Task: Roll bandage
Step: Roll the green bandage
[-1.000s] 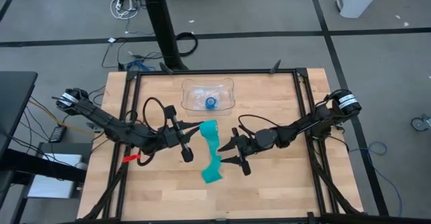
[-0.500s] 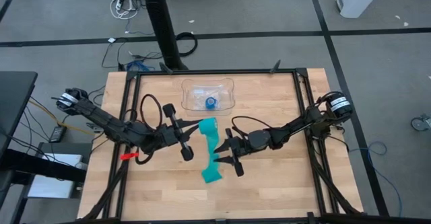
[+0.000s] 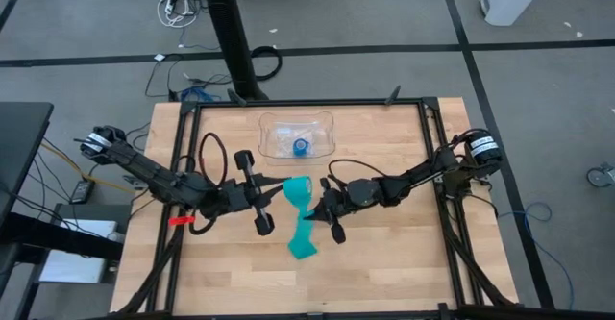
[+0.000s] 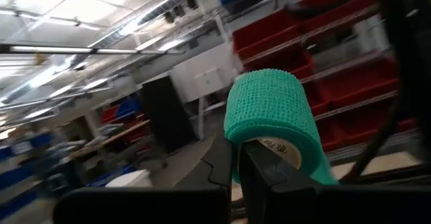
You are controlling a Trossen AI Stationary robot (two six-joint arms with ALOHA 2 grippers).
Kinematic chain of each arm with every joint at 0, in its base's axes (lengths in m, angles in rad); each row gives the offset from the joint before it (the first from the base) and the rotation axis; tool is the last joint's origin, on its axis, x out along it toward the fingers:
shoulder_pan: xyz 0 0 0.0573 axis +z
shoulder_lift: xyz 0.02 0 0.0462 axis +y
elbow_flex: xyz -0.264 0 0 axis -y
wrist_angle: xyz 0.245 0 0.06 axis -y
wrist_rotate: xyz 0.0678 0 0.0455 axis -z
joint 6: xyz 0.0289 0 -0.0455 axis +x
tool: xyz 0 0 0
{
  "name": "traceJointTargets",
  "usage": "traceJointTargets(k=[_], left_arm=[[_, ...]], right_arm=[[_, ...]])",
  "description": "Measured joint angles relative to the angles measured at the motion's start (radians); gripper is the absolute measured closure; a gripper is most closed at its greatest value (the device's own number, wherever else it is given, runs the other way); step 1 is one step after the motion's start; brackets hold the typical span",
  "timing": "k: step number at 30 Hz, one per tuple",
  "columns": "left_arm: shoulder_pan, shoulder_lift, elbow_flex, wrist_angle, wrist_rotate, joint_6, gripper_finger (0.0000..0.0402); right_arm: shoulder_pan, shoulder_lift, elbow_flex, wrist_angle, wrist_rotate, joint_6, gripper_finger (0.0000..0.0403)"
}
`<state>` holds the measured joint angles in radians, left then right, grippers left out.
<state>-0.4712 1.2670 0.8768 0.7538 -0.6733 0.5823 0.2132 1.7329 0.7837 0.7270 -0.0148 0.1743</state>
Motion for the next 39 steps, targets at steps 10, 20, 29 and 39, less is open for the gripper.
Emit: traceJointTargets(k=[10,20,29,39], left_arm=[[0.000,-0.006,0.010,0.081,0.048,0.041,0.0382],[-0.006,-0.006,0.090,0.077,0.068,0.088,0.0383],[-0.008,-0.006,0.169,0.025,0.065,0.143,0.0386],[-0.008,-0.002,0.195,-0.270,0.057,-0.060,0.0387]], right_arm=[[-0.040,0.000,0.000,-0.085,-0.100,0.054,0.0403],[-0.045,-0.001,0.000,-0.265,-0.094,0.120,0.0403],[-0.047,-0.001,0.000,-0.326,-0.113,0.148,0.0403],[-0.052,-0.001,0.000,-0.300,-0.094,0.113,0.0403]])
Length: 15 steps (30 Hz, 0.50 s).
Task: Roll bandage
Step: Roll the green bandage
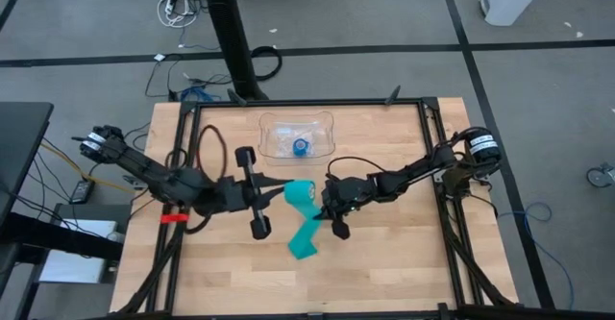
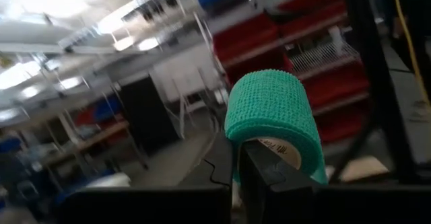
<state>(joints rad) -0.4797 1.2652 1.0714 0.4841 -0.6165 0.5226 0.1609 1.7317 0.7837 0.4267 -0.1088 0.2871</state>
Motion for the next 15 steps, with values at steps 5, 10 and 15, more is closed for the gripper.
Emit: traceJointTargets(k=[5,10,15], left_arm=[[0.000,0.016,-0.004,-0.154,0.001,-0.173,0.0388],[-0.001,0.065,-0.060,-0.185,0.031,-0.283,0.0388],[-0.001,0.130,-0.113,-0.184,0.035,-0.371,0.0388]], right_arm=[[-0.021,-0.028,0.000,-0.007,0.027,-0.032,0.0403],[-0.044,-0.089,-0.001,-0.078,0.087,-0.079,0.0403],[-0.055,-0.154,-0.001,-0.152,0.153,-0.135,0.0403]])
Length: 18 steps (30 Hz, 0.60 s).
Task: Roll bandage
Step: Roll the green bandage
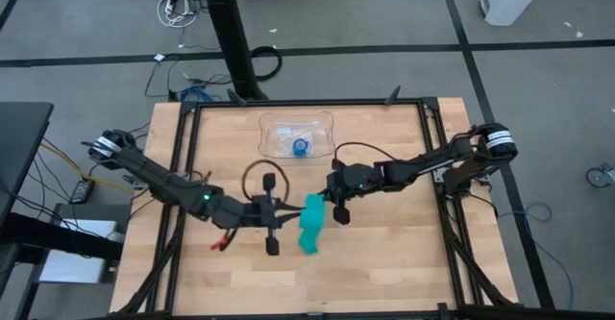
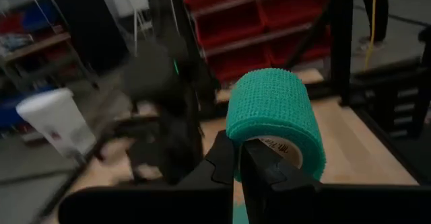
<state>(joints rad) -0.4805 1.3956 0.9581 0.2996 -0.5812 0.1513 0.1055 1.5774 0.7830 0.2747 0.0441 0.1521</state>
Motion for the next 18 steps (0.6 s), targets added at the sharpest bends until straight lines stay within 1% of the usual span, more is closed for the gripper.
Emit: traceJointTargets(k=[4,8,10,12,18], left_arm=[[0.003,0.048,-0.026,0.010,0.000,-0.065,0.0387],[0.003,0.096,-0.052,0.110,0.005,-0.079,0.0387],[0.003,0.113,-0.060,0.162,0.022,-0.080,0.0387],[0.003,0.124,-0.061,0.179,0.033,-0.081,0.0386],[0.003,0.129,-0.061,0.166,0.055,-0.080,0.0386]], right_arm=[[0.000,-0.053,0.000,-0.029,0.080,-0.068,0.0403],[-0.015,-0.096,0.000,-0.054,0.135,-0.125,0.0403],[-0.028,-0.111,0.000,-0.073,0.145,-0.145,0.0403],[-0.042,-0.124,0.000,-0.085,0.146,-0.157,0.0403],[-0.073,-0.188,0.000,-0.116,0.145,-0.188,0.0403]])
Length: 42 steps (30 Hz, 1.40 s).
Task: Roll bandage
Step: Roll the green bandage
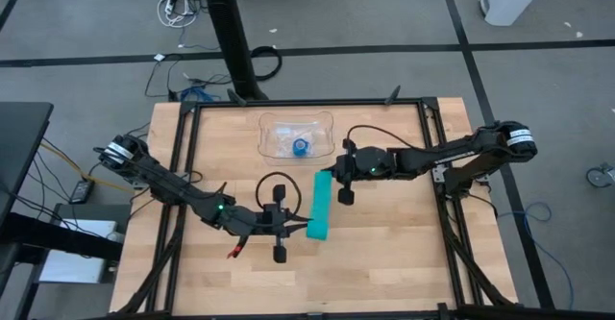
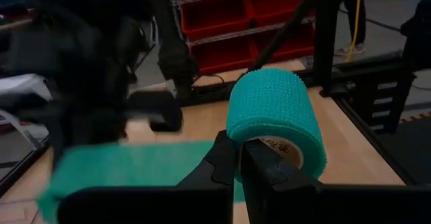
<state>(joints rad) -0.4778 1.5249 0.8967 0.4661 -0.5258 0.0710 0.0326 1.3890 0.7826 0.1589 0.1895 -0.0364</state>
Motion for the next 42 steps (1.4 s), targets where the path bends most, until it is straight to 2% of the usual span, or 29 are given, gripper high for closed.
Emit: traceJointTargets(k=[14,22,33,42], left_arm=[[0.022,0.041,0.000,-0.041,0.004,-0.027,0.0386],[0.041,0.122,0.000,-0.031,0.023,-0.055,0.0385],[0.053,0.121,-0.001,-0.156,0.015,-0.113,0.0385],[0.052,0.121,-0.001,-0.146,0.015,-0.140,0.0385]], right_arm=[[-0.004,-0.148,0.000,-0.033,0.030,-0.073,0.0403],[-0.003,-0.159,0.068,-0.101,0.030,-0.098,0.0403],[0.047,-0.164,0.132,-0.158,0.069,-0.180,0.0403],[0.100,-0.235,0.132,-0.169,0.110,-0.213,0.0403]])
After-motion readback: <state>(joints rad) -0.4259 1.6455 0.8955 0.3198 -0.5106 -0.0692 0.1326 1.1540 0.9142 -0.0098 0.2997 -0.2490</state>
